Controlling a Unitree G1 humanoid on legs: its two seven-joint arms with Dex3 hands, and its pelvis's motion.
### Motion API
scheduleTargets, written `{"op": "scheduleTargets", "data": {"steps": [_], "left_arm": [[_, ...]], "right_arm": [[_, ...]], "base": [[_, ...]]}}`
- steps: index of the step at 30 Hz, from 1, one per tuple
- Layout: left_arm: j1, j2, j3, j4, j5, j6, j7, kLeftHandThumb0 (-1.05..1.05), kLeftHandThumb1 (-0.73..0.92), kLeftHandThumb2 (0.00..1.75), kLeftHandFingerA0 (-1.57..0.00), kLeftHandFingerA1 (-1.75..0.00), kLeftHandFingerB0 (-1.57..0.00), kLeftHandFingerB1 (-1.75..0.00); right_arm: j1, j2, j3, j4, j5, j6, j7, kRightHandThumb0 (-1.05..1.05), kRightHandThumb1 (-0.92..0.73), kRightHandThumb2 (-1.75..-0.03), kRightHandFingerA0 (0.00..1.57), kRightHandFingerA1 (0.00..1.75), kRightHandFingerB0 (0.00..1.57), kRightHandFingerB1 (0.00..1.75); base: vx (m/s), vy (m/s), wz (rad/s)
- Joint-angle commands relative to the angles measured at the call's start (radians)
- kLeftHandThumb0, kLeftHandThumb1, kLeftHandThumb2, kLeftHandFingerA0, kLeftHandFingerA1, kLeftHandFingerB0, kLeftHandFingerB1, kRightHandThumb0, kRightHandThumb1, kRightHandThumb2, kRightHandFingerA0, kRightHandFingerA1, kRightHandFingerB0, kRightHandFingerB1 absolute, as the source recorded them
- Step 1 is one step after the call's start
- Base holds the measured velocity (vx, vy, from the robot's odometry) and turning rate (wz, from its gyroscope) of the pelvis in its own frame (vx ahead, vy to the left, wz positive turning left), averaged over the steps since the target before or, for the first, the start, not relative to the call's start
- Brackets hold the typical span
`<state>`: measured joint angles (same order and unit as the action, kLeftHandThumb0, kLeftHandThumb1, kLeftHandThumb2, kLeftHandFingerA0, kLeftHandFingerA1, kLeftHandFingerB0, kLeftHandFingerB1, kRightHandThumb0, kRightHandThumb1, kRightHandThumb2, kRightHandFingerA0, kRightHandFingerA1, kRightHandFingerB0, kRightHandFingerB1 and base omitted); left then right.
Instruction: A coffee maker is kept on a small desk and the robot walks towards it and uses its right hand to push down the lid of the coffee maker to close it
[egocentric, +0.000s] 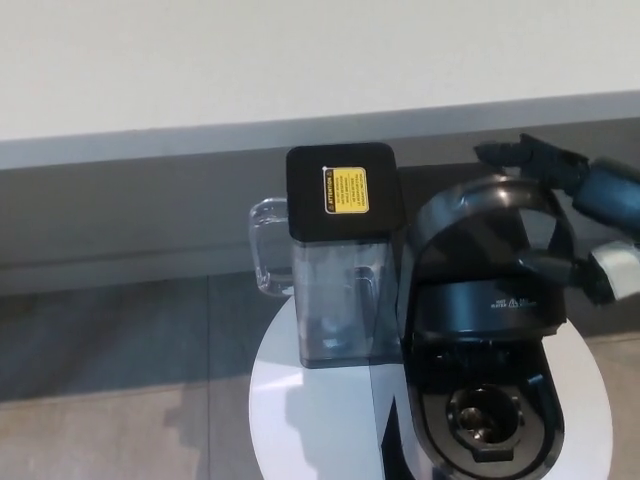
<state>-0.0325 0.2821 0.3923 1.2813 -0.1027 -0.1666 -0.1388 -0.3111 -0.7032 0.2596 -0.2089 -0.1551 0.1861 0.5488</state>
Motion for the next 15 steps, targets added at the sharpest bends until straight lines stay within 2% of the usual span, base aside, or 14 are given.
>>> {"op": "scheduleTargets", "data": {"steps": [1, 2, 3, 4, 6, 7, 8, 11, 12, 15], "left_arm": [[0.007, 0.022, 0.010, 0.002, -0.019, -0.030, 0.001, -0.83, 0.67, 1.03, -0.06, -0.48, -0.09, -0.42], [0.010, 0.022, 0.014, 0.003, -0.022, -0.030, 0.003, -0.38, 0.42, 1.04, -0.03, -0.53, 0.00, -0.49], [0.013, 0.023, 0.015, 0.007, -0.021, -0.032, 0.008, -0.39, 0.40, 1.04, -0.03, -0.53, 0.00, -0.49], [0.014, 0.024, 0.017, 0.008, -0.020, -0.032, 0.010, -0.39, 0.39, 1.03, -0.03, -0.53, 0.00, -0.49], [0.016, 0.027, 0.021, 0.006, -0.021, -0.032, 0.009, -0.39, 0.39, 1.03, -0.03, -0.53, 0.00, -0.49], [0.017, 0.028, 0.020, 0.003, -0.020, -0.030, 0.009, -0.38, 0.41, 1.04, -0.03, -0.53, 0.00, -0.49], [0.017, 0.029, 0.024, 0.003, -0.022, -0.027, 0.008, -0.84, 0.85, 0.66, -0.10, -0.42, -0.17, -0.28], [0.014, 0.030, 0.030, 0.004, -0.025, -0.025, 0.007, -0.84, 0.85, 0.66, -0.10, -0.42, -0.17, -0.28], [0.017, 0.027, 0.032, 0.006, -0.026, -0.029, 0.000, -0.84, 0.67, 1.04, -0.04, -0.48, -0.08, -0.41], [0.016, 0.022, 0.043, 0.004, -0.036, -0.027, -0.003, -0.84, 0.66, 1.04, -0.04, -0.48, -0.10, -0.43]], "right_arm": [[0.117, -0.031, -0.015, -0.137, 0.011, 0.030, 0.062, -1.02, -0.92, -0.73, 0.34, 0.69, 0.18, 0.40], [0.189, -0.032, -0.058, -0.209, 0.042, 0.003, 0.047, -0.90, -0.74, -1.15, 0.42, 0.69, 0.20, 0.50], [0.267, -0.039, -0.098, -0.282, 0.056, -0.030, 0.035, -1.01, -0.77, -0.94, 0.44, 0.67, 0.24, 0.45], [0.298, -0.046, -0.113, -0.317, 0.055, -0.035, 0.038, -0.96, -0.79, -1.20, 0.47, 0.69, 0.21, 0.49], [0.318, -0.049, -0.126, -0.348, 0.051, -0.027, 0.049, -0.96, -0.79, -1.20, 0.47, 0.69, 0.21, 0.49], [0.374, -0.059, -0.155, -0.400, 0.053, -0.059, 0.050, -0.95, -0.92, -0.74, 0.45, 0.65, 0.23, 0.41], [0.412, -0.068, -0.174, -0.437, 0.053, -0.069, 0.055, -0.94, -0.92, -0.74, 0.46, 0.63, 0.24, 0.41], [0.471, -0.081, -0.208, -0.492, 0.054, -0.077, 0.063, -0.94, -0.92, -0.74, 0.46, 0.63, 0.24, 0.41], [0.521, -0.080, -0.225, -0.511, 0.051, -0.098, 0.059, -0.95, -0.92, -0.74, 0.46, 0.63, 0.24, 0.41], [0.635, -0.051, -0.243, -0.513, 0.044, -0.135, 0.033, -0.93, -0.92, -0.74, 0.45, 0.62, 0.23, 0.41]], "base": [[0.00, 0.000, 0.00], [0.00, 0.000, 0.00], [0.00, 0.000, 0.00], [0.00, 0.000, 0.00], [0.00, 0.000, 0.00], [0.00, 0.000, 0.00], [0.00, 0.000, 0.00], [0.00, 0.000, 0.00], [0.00, 0.000, 0.00], [0.00, 0.000, 0.00]]}}
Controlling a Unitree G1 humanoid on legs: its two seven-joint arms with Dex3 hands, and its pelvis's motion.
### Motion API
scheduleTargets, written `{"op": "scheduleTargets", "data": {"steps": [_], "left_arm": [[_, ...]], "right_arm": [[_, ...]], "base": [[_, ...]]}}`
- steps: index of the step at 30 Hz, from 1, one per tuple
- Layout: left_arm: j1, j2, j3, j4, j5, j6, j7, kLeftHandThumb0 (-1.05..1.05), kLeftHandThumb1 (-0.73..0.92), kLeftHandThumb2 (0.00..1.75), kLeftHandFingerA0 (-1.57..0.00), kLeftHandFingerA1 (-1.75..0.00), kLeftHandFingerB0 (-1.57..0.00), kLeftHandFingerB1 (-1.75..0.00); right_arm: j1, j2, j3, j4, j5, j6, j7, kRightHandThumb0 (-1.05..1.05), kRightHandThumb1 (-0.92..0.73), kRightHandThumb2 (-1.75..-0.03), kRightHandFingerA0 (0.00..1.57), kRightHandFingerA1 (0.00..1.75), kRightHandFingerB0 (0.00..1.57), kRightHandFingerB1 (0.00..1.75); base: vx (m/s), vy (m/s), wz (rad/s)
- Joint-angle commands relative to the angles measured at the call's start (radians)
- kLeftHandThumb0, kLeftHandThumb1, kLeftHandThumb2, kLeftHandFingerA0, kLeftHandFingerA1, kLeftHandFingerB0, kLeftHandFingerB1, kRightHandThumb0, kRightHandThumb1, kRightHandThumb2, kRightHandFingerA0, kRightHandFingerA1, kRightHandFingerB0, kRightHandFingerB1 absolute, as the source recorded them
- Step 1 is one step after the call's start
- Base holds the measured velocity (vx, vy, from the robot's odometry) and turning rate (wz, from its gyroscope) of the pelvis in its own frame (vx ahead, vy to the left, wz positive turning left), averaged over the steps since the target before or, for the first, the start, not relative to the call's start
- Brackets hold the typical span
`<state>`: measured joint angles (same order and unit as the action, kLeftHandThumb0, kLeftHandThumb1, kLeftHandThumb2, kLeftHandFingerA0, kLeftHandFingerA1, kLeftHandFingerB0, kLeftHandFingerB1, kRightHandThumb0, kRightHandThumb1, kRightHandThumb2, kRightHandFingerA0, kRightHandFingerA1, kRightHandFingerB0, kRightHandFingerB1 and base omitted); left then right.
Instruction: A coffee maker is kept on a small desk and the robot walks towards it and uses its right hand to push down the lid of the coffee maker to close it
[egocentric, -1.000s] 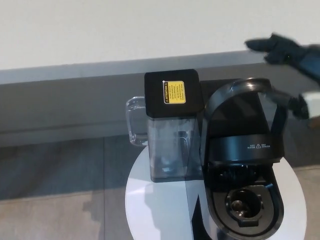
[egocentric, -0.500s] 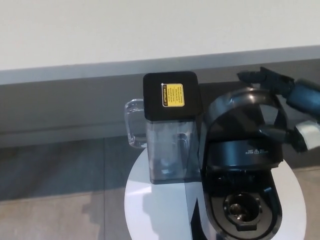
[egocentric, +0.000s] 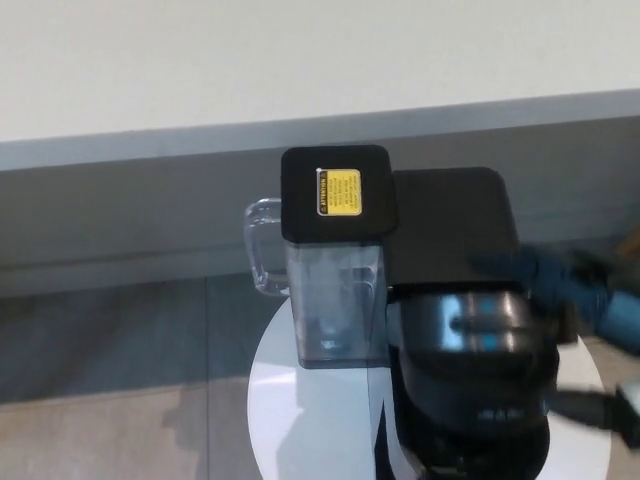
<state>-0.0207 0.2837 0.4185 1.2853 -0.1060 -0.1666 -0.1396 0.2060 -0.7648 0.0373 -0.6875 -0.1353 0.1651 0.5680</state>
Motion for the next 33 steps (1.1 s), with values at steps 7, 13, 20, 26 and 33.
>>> {"op": "scheduleTargets", "data": {"steps": [7, 13, 20, 26, 33], "left_arm": [[-0.003, 0.023, 0.013, -0.002, -0.026, -0.031, 0.000, -0.87, 0.87, 0.68, -0.07, -0.41, -0.15, -0.29], [-0.014, 0.022, 0.028, -0.005, -0.043, -0.033, 0.006, -0.84, 0.86, 0.67, -0.09, -0.41, -0.17, -0.29], [-0.005, 0.022, 0.033, -0.010, -0.045, -0.062, 0.020, -0.38, 0.43, 1.06, -0.02, -0.53, 0.00, -0.49], [-0.019, 0.014, 0.026, -0.002, -0.037, -0.063, 0.033, -0.38, 0.42, 1.05, -0.02, -0.52, 0.00, -0.48], [-0.019, 0.002, 0.024, -0.007, -0.037, -0.064, 0.040, -0.84, 0.88, 0.67, -0.14, -0.42, -0.18, -0.28]], "right_arm": [[0.234, 0.096, 0.053, 0.164, -0.188, -0.319, -0.176, -0.85, -0.92, -0.75, 0.41, 0.60, 0.19, 0.39], [0.242, 0.099, 0.188, 0.328, -0.608, -0.488, -0.541, -0.87, -0.92, -0.78, 0.33, 0.59, 0.21, 0.36], [0.242, 0.101, 0.318, 0.369, -0.848, -0.441, -0.769, -0.91, -0.91, -0.79, 0.18, 0.52, 0.15, 0.36], [0.226, 0.092, 0.360, 0.389, -0.930, -0.403, -0.866, -0.89, -0.92, -0.75, 0.18, 0.47, 0.17, 0.32], [0.269, 0.083, 0.378, 0.395, -0.959, -0.406, -1.008, -0.88, -0.92, -0.76, 0.09, 0.43, 0.18, 0.34]], "base": [[0.00, 0.000, 0.00], [0.00, 0.000, 0.00], [0.00, 0.000, 0.00], [0.00, 0.000, 0.00], [0.00, 0.000, 0.00]]}}
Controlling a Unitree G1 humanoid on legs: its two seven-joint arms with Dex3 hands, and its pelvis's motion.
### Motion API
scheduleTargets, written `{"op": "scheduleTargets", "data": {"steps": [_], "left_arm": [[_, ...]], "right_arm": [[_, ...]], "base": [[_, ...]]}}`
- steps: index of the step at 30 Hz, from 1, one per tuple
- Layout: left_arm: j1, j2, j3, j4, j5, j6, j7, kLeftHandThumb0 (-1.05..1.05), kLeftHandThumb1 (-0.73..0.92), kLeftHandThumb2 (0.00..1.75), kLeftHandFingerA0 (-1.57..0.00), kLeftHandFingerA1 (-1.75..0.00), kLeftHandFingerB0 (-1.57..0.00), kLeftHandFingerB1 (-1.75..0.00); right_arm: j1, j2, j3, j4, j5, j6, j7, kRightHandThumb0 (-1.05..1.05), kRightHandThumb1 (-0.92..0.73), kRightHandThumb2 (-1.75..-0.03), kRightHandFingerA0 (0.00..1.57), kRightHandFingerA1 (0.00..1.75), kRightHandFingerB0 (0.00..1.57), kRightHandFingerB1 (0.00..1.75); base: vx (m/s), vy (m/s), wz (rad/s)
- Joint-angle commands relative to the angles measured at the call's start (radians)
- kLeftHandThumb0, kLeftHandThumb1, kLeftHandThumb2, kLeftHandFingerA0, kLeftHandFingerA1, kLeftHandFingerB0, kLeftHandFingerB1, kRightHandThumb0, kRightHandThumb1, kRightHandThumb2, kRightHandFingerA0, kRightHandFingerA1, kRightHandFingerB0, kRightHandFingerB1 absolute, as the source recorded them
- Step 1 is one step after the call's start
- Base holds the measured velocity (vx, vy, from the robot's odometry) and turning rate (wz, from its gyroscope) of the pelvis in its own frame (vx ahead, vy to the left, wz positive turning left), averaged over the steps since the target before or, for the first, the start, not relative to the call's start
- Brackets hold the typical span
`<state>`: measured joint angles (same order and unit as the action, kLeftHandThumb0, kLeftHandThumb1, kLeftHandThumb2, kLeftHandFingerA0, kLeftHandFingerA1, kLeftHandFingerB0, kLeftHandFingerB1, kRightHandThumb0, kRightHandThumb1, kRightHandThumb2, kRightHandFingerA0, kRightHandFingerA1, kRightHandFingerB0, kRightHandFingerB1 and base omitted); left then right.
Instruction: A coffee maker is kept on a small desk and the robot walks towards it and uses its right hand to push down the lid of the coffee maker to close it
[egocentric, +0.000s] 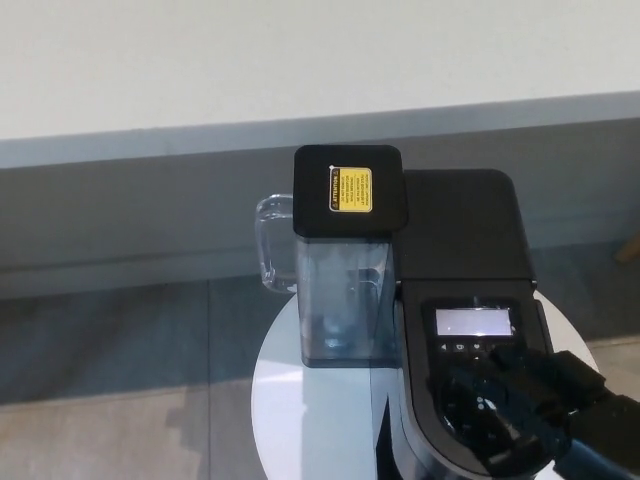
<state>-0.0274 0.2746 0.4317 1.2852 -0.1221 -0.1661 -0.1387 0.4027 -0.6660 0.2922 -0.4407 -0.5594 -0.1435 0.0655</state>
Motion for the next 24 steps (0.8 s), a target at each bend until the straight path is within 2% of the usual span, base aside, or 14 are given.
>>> {"op": "scheduleTargets", "data": {"steps": [1, 5, 9, 12, 14, 16, 17, 18, 19, 20, 21, 22, 23, 24], "left_arm": [[-0.010, 0.007, 0.013, -0.010, -0.024, -0.065, 0.036, -0.38, 0.42, 1.06, -0.02, -0.52, 0.00, -0.49], [-0.004, 0.011, 0.019, -0.019, -0.031, -0.068, 0.024, -0.38, 0.42, 1.06, -0.02, -0.52, 0.00, -0.50], [0.011, 0.027, 0.040, -0.016, -0.043, -0.076, 0.008, -0.38, 0.41, 1.05, -0.03, -0.53, 0.00, -0.49], [0.020, 0.036, 0.032, -0.015, -0.030, -0.078, 0.010, -0.38, 0.43, 1.06, -0.02, -0.52, 0.00, -0.49], [0.035, 0.040, 0.042, -0.020, -0.039, -0.078, 0.005, -0.38, 0.44, 1.07, -0.02, -0.52, 0.00, -0.49], [0.043, 0.052, 0.056, -0.021, -0.054, -0.064, -0.006, -0.38, 0.43, 1.06, -0.02, -0.52, 0.00, -0.49], [0.050, 0.053, 0.048, -0.020, -0.043, -0.069, 0.004, -0.86, 0.89, 0.68, -0.14, -0.44, -0.16, -0.29], [0.059, 0.055, 0.038, -0.019, -0.029, -0.074, 0.016, -0.86, 0.89, 0.68, -0.14, -0.44, -0.16, -0.29], [0.067, 0.060, 0.031, -0.019, -0.019, -0.077, 0.022, -0.38, 0.44, 1.07, -0.02, -0.52, 0.00, -0.49], [0.073, 0.060, 0.037, -0.016, -0.026, -0.077, 0.015, -0.86, 0.90, 0.68, -0.12, -0.42, -0.14, -0.27], [0.078, 0.059, 0.045, -0.012, -0.035, -0.078, 0.005, -0.86, 0.90, 0.68, -0.12, -0.42, -0.14, -0.27], [0.090, 0.062, 0.053, -0.014, -0.043, -0.082, 0.001, -0.38, 0.41, 1.06, -0.02, -0.52, 0.00, -0.49], [0.092, 0.061, 0.055, -0.014, -0.045, -0.078, 0.002, -0.87, 0.88, 0.68, -0.13, -0.44, -0.16, -0.29], [0.093, 0.059, 0.057, -0.015, -0.047, -0.072, 0.004, -0.87, 0.88, 0.68, -0.13, -0.44, -0.16, -0.29]], "right_arm": [[0.102, -0.032, 0.084, 0.094, -0.495, -0.132, -0.482, -0.84, -0.92, -0.77, 0.16, 0.45, 0.19, 0.33], [0.213, -0.049, -0.044, -0.103, -0.363, -0.195, -0.367, -0.89, -0.91, -0.79, 0.15, 0.48, 0.14, 0.34], [0.492, 0.003, -0.379, -0.452, 0.082, -0.339, -0.200, -0.87, -0.92, -0.81, 0.23, 0.49, 0.21, 0.36], [0.572, 0.069, -0.521, -0.528, 0.232, -0.401, -0.190, -0.85, -0.92, -0.81, 0.31, 0.49, 0.29, 0.36], [0.702, 0.136, -0.687, -0.560, 0.451, -0.530, -0.176, -0.84, -0.92, -0.83, 0.27, 0.48, 0.23, 0.35], [0.751, 0.167, -0.760, -0.554, 0.534, -0.592, -0.171, -0.83, -0.92, -0.83, 0.27, 0.49, 0.23, 0.36], [0.784, 0.177, -0.811, -0.535, 0.614, -0.631, -0.164, -0.81, -0.92, -0.77, 0.28, 0.51, 0.27, 0.36], [0.823, 0.190, -0.873, -0.511, 0.713, -0.679, -0.156, -0.81, -0.92, -0.77, 0.28, 0.51, 0.27, 0.36], [0.835, 0.208, -0.907, -0.483, 0.762, -0.717, -0.167, -0.80, -0.92, -0.74, 0.27, 0.51, 0.26, 0.36], [0.837, 0.211, -0.931, -0.444, 0.792, -0.738, -0.167, -0.76, -0.92, -0.72, 0.28, 0.47, 0.29, 0.35], [0.839, 0.213, -0.957, -0.399, 0.825, -0.761, -0.166, -0.76, -0.92, -0.72, 0.28, 0.47, 0.29, 0.35], [0.839, 0.239, -0.987, -0.315, 0.844, -0.763, -0.174, -0.77, -0.91, -0.72, 0.31, 0.42, 0.28, 0.31], [0.837, 0.249, -0.999, -0.268, 0.840, -0.753, -0.174, -0.77, -0.92, -0.71, 0.35, 0.42, 0.27, 0.31], [0.833, 0.260, -1.013, -0.209, 0.833, -0.739, -0.170, -0.77, -0.92, -0.71, 0.35, 0.42, 0.27, 0.31]], "base": [[0.00, 0.000, 0.00], [0.00, 0.000, 0.00], [0.00, 0.000, 0.00], [0.00, 0.000, 0.00], [0.00, 0.000, 0.00], [0.00, 0.000, 0.00], [0.00, 0.000, 0.00], [0.00, 0.000, 0.00], [0.00, 0.000, 0.00], [0.00, 0.000, 0.00], [0.00, 0.000, 0.00], [0.00, 0.000, 0.00], [0.00, 0.000, 0.00], [0.00, 0.000, 0.00]]}}
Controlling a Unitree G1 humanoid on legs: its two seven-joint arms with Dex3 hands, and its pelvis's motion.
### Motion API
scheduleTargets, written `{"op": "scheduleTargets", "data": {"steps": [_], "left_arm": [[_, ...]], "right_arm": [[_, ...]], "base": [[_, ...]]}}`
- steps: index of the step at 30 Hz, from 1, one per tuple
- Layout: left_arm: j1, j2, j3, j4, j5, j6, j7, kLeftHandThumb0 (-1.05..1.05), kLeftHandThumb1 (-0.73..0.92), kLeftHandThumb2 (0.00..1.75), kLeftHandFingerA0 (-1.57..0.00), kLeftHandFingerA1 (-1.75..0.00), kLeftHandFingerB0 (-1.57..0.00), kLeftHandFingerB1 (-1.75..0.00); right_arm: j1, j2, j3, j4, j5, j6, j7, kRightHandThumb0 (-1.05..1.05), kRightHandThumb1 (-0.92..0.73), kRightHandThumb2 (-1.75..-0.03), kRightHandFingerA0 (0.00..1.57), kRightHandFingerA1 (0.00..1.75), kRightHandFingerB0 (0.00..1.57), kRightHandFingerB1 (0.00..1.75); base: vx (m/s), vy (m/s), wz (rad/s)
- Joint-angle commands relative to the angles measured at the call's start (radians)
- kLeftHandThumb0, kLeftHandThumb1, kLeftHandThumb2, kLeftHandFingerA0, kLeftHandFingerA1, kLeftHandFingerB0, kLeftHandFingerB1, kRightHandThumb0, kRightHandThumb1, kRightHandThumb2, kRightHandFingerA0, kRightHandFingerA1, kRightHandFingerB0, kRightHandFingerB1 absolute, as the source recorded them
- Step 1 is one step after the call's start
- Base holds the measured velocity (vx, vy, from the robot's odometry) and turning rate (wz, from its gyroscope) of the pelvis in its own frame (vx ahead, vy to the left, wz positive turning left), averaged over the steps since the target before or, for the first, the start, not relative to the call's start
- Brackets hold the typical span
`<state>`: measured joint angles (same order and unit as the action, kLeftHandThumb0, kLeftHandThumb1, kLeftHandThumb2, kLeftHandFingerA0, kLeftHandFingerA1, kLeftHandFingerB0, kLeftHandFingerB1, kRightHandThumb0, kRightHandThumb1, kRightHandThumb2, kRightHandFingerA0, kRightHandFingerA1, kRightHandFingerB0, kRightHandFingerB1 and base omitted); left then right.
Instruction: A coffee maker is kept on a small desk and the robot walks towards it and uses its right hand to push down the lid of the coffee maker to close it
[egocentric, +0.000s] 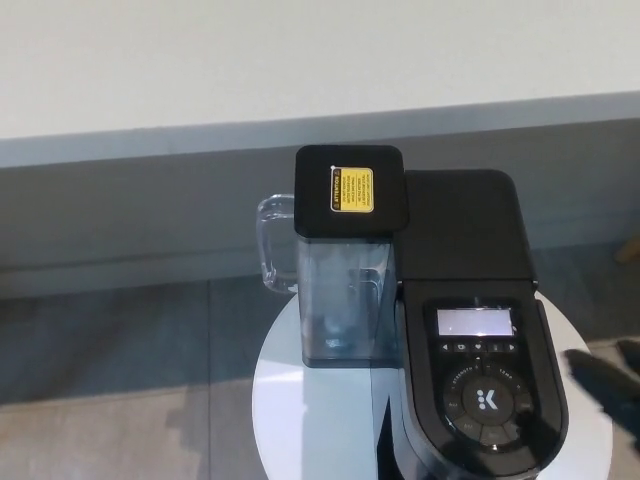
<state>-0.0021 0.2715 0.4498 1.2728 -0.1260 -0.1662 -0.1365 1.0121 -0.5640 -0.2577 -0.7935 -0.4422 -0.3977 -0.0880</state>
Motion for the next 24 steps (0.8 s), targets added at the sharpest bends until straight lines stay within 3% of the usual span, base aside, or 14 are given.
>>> {"op": "scheduleTargets", "data": {"steps": [1, 2, 7, 8, 9, 10, 11, 17, 18, 19, 20, 22, 23, 24], "left_arm": [[0.073, 0.061, 0.034, -0.002, -0.038, -0.076, 0.006, -0.86, 0.88, 0.68, -0.13, -0.44, -0.16, -0.29], [0.075, 0.060, 0.031, -0.001, -0.034, -0.077, 0.006, -0.38, 0.43, 1.06, -0.02, -0.52, 0.00, -0.49], [0.084, 0.056, 0.033, 0.003, -0.038, -0.072, -0.010, -0.38, 0.41, 1.05, -0.02, -0.52, 0.00, -0.49], [0.084, 0.055, 0.034, 0.003, -0.039, -0.069, -0.007, -0.89, 0.87, 0.68, -0.14, -0.45, -0.15, -0.31], [0.085, 0.053, 0.037, 0.002, -0.042, -0.065, -0.004, -0.89, 0.87, 0.68, -0.14, -0.45, -0.15, -0.31], [0.092, 0.050, 0.038, 0.001, -0.043, -0.067, -0.005, -0.89, 0.87, 0.68, -0.13, -0.47, -0.14, -0.31], [0.093, 0.050, 0.038, 0.002, -0.043, -0.065, -0.005, -0.38, 0.42, 1.06, -0.02, -0.52, 0.00, -0.50], [0.112, 0.045, 0.050, 0.009, -0.055, -0.055, -0.019, -0.39, 0.42, 1.05, -0.02, -0.52, 0.00, -0.50], [0.125, 0.042, 0.046, 0.011, -0.049, -0.053, -0.007, -0.39, 0.40, 1.05, -0.01, -0.52, 0.00, -0.50], [0.128, 0.040, 0.045, 0.012, -0.048, -0.052, -0.005, -0.89, 0.87, 0.67, -0.14, -0.43, -0.15, -0.29], [0.133, 0.038, 0.048, 0.013, -0.051, -0.049, -0.006, -0.39, 0.40, 1.05, -0.01, -0.52, 0.00, -0.50], [0.144, 0.033, 0.054, 0.019, -0.057, -0.049, -0.012, -0.39, 0.39, 1.04, -0.01, -0.52, 0.00, -0.50], [0.150, 0.031, 0.055, 0.022, -0.058, -0.050, -0.014, -0.39, 0.39, 1.04, -0.01, -0.52, 0.00, -0.50], [0.155, 0.029, 0.054, 0.023, -0.056, -0.050, -0.014, -0.39, 0.39, 1.04, -0.01, -0.52, 0.00, -0.50]], "right_arm": [[0.232, 0.171, -0.466, 0.189, 0.699, -0.445, -0.006, -0.87, -0.78, -0.86, 0.32, 0.48, 0.24, 0.38], [0.230, 0.181, -0.467, 0.217, 0.669, -0.409, -0.008, -0.90, -0.79, -0.85, 0.33, 0.49, 0.25, 0.37], [0.101, 0.192, -0.377, 0.542, 0.556, -0.328, 0.009, -0.76, -0.91, -0.68, 0.32, 0.44, 0.23, 0.32], [0.066, 0.197, -0.362, 0.609, 0.557, -0.308, 0.021, -0.71, -0.89, -0.67, 0.29, 0.44, 0.22, 0.32], [0.020, 0.203, -0.343, 0.696, 0.562, -0.277, 0.040, -0.71, -0.89, -0.67, 0.29, 0.44, 0.22, 0.32], [-0.101, 0.210, -0.322, 0.921, 0.531, -0.251, 0.040, -0.68, -0.71, -1.01, 0.26, 0.54, 0.13, 0.45], [-0.130, 0.210, -0.319, 0.979, 0.517, -0.245, 0.035, -0.64, -0.89, -0.66, 0.34, 0.44, 0.19, 0.32], [-0.330, 0.204, -0.315, 1.343, 0.473, -0.191, 0.017, -0.69, -0.88, -0.67, 0.32, 0.41, 0.17, 0.29], [-0.443, 0.182, -0.307, 1.537, 0.424, -0.161, -0.014, -0.69, -0.71, -0.97, 0.27, 0.48, 0.10, 0.40], [-0.466, 0.178, -0.303, 1.578, 0.414, -0.152, -0.019, -0.65, -0.88, -0.66, 0.33, 0.35, 0.14, 0.27], [-0.489, 0.173, -0.293, 1.617, 0.394, -0.143, -0.034, -0.67, -0.70, -0.98, 0.26, 0.48, 0.06, 0.35], [-0.523, 0.163, -0.250, 1.674, 0.320, -0.117, -0.089, -0.80, -0.74, -1.09, 0.18, 0.47, 0.01, 0.22], [-0.533, 0.162, -0.233, 1.688, 0.299, -0.103, -0.099, -0.76, -0.89, -0.68, 0.24, 0.32, 0.05, 0.19], [-0.545, 0.165, -0.224, 1.705, 0.291, -0.100, -0.101, -0.77, -0.71, -1.03, 0.18, 0.47, 0.04, 0.26]], "base": [[0.00, 0.000, 0.00], [0.00, 0.000, 0.00], [0.00, 0.000, 0.00], [0.00, 0.000, 0.00], [0.00, 0.000, 0.00], [0.00, 0.000, 0.00], [0.00, 0.000, 0.00], [0.00, 0.000, 0.00], [0.00, 0.000, 0.00], [0.00, 0.000, 0.00], [0.00, 0.000, 0.00], [0.00, 0.000, 0.00], [0.00, 0.000, 0.00], [0.00, 0.000, 0.00]]}}
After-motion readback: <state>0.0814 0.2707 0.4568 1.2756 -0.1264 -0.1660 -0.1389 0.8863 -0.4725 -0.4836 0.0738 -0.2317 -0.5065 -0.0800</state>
